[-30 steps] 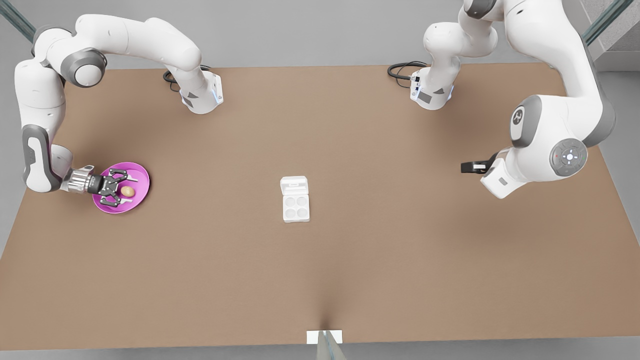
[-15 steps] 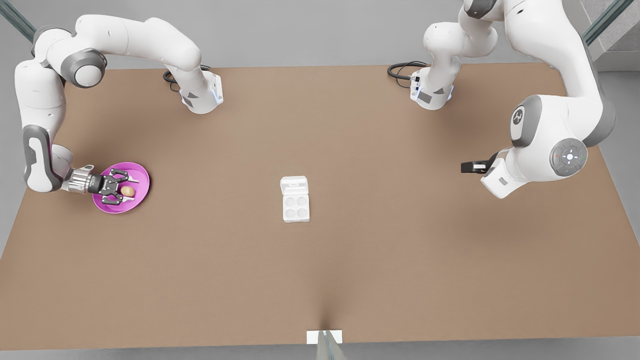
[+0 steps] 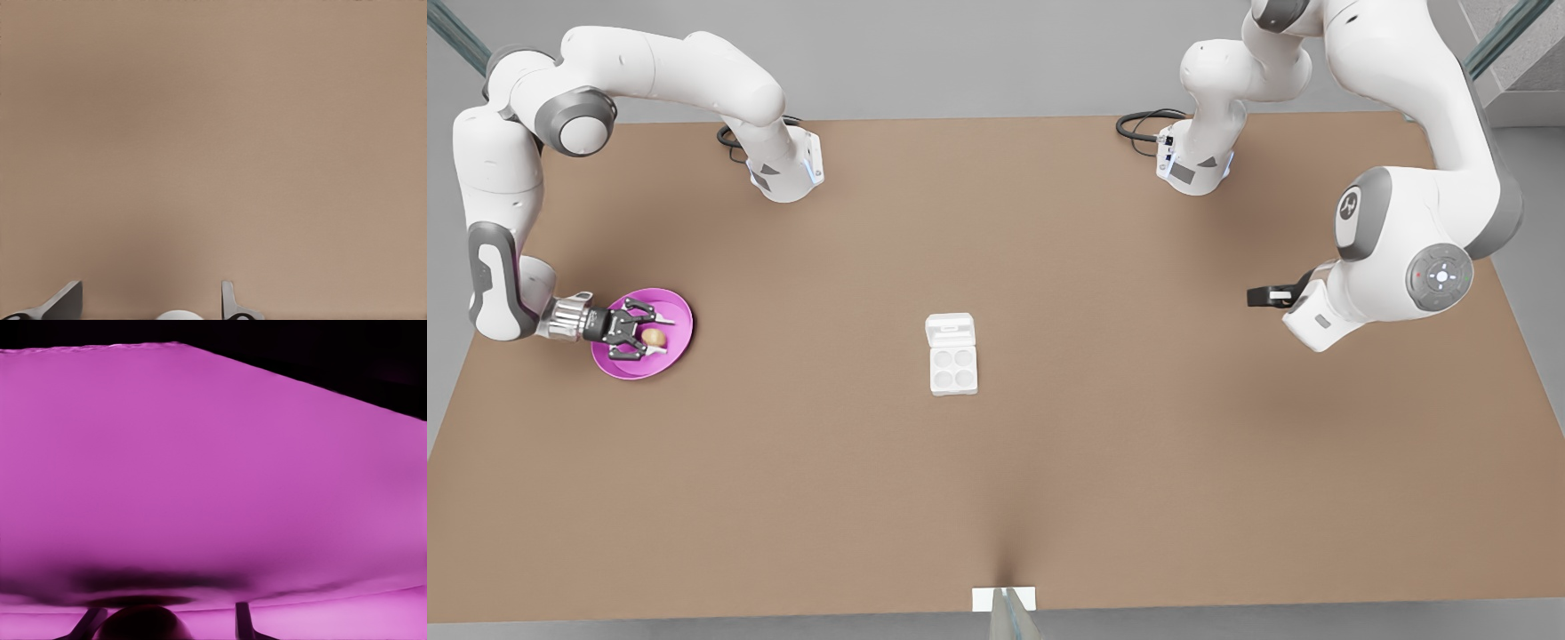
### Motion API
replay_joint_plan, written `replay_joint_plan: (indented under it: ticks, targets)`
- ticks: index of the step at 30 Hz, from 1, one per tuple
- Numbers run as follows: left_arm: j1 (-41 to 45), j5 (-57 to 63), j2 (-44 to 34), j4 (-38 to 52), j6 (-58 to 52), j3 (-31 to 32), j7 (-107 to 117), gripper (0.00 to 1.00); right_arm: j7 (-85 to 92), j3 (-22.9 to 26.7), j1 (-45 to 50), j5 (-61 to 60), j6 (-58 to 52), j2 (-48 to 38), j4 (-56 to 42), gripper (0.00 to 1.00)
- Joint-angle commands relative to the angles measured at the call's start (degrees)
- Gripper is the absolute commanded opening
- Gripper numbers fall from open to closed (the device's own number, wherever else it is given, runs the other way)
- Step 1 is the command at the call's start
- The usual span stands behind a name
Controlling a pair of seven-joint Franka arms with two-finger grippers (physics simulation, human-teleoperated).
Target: Pack egg into the box and close the box lid
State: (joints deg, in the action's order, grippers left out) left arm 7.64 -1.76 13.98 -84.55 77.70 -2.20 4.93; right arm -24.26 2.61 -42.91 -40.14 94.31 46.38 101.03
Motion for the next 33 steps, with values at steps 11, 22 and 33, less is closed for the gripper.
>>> replay_joint_plan:
  ticks: [11,22,33]
  targets:
    - [0.1,0.1,0.1,1.8,-0.6,0.0,0.1,1.0,-1.0,0.1,0.2,-0.7,-4.1,-0.7,-3.9,0.21]
    - [0.5,-0.9,0.1,4.0,-0.8,3.3,0.3,1.0,-4.0,0.0,28.6,16.6,-4.6,-9.5,-25.5,0.21]
    - [0.5,-0.8,2.7,3.9,-0.3,4.3,0.2,1.0,-12.6,-0.5,61.8,28.0,4.6,-18.8,-24.5,0.21]
